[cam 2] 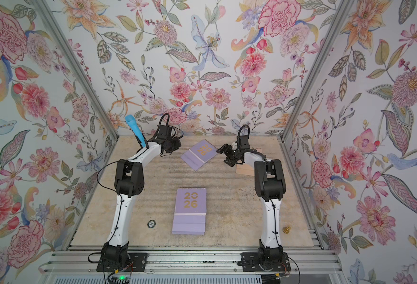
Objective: Stack the calendars
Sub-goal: Pick up the calendar at the center of the board.
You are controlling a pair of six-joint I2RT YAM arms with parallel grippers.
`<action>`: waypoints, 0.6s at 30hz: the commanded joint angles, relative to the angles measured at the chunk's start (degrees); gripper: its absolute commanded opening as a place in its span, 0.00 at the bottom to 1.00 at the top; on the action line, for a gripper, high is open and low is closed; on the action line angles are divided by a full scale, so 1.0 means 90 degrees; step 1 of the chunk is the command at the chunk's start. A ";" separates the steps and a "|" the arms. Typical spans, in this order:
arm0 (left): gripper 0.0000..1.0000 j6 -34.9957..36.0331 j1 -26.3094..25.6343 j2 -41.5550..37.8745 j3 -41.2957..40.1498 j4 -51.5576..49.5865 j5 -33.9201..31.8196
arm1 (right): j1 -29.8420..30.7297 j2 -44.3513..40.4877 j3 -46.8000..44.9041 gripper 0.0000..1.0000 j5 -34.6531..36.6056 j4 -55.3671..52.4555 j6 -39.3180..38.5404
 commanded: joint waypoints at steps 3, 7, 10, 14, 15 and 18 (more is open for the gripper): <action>0.11 -0.0292 -0.0019 0.0750 0.0984 -0.0293 0.0487 | 0.0176 0.0267 0.0294 0.87 -0.0076 -0.0130 0.0212; 0.14 -0.0511 -0.0020 0.0979 0.1090 -0.0071 0.0671 | 0.0214 0.0297 0.0330 0.88 -0.0080 -0.0127 0.0310; 0.15 -0.0669 -0.0033 0.1107 0.1100 0.0142 0.0824 | 0.0283 0.0321 0.0358 0.88 -0.0081 -0.0134 0.0354; 0.14 -0.0797 -0.0089 0.1271 0.1144 0.0284 0.1027 | 0.0379 0.0406 0.0359 0.89 -0.0080 -0.0120 0.0422; 0.13 -0.0819 -0.0115 0.1306 0.1141 0.0311 0.1063 | 0.0400 0.0427 0.0369 0.89 -0.0097 -0.0125 0.0443; 0.09 -0.0877 -0.0220 0.1367 0.1145 0.0348 0.1159 | 0.0442 0.0486 0.0397 0.89 -0.0128 -0.0125 0.0500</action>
